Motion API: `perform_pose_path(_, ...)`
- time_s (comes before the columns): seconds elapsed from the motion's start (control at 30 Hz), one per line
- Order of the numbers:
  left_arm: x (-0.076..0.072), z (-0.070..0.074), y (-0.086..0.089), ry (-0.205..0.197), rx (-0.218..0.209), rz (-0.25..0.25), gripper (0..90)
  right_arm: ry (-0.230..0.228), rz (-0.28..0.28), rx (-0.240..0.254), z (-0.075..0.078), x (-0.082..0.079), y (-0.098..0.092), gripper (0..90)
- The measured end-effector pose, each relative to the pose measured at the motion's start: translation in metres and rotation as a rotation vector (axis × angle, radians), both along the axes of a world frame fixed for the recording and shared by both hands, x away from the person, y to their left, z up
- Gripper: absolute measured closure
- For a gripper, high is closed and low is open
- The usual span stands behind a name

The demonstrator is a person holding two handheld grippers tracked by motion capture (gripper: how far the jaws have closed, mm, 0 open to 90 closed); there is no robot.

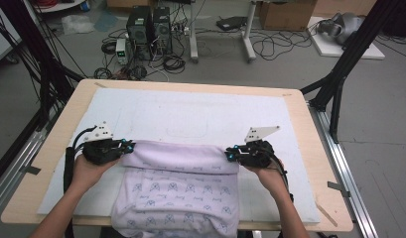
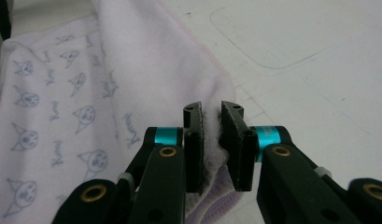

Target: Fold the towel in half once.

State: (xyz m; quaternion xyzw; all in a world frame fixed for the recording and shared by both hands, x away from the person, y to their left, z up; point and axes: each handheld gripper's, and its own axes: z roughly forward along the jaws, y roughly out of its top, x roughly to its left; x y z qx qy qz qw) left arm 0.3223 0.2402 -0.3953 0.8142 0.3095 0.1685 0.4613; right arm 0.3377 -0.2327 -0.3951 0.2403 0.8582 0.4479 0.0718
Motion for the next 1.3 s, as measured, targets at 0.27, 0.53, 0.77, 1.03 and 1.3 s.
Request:
perform_pose_path(0.27,-0.003,-0.025,0.000,0.065,0.031,0.012,78.0,0.047,0.008,-0.013,-0.015,0.001,0.001,74.0)
perform_pose_path(0.53,-0.007,-0.028,-0.003,0.060,0.049,-0.002,79.8,0.037,0.038,-0.038,-0.019,-0.006,0.006,74.3)
perform_pose_path(0.77,-0.012,-0.025,0.002,0.047,0.042,0.020,85.7,0.028,0.053,-0.039,-0.019,-0.015,0.006,75.8)
perform_pose_path(1.03,-0.017,-0.020,0.001,0.024,0.039,-0.003,86.5,-0.003,0.045,0.003,-0.011,-0.021,-0.001,74.3)
perform_pose_path(1.3,-0.008,-0.028,-0.007,0.059,0.033,-0.005,86.2,0.040,0.038,-0.016,-0.017,-0.005,0.010,73.5)
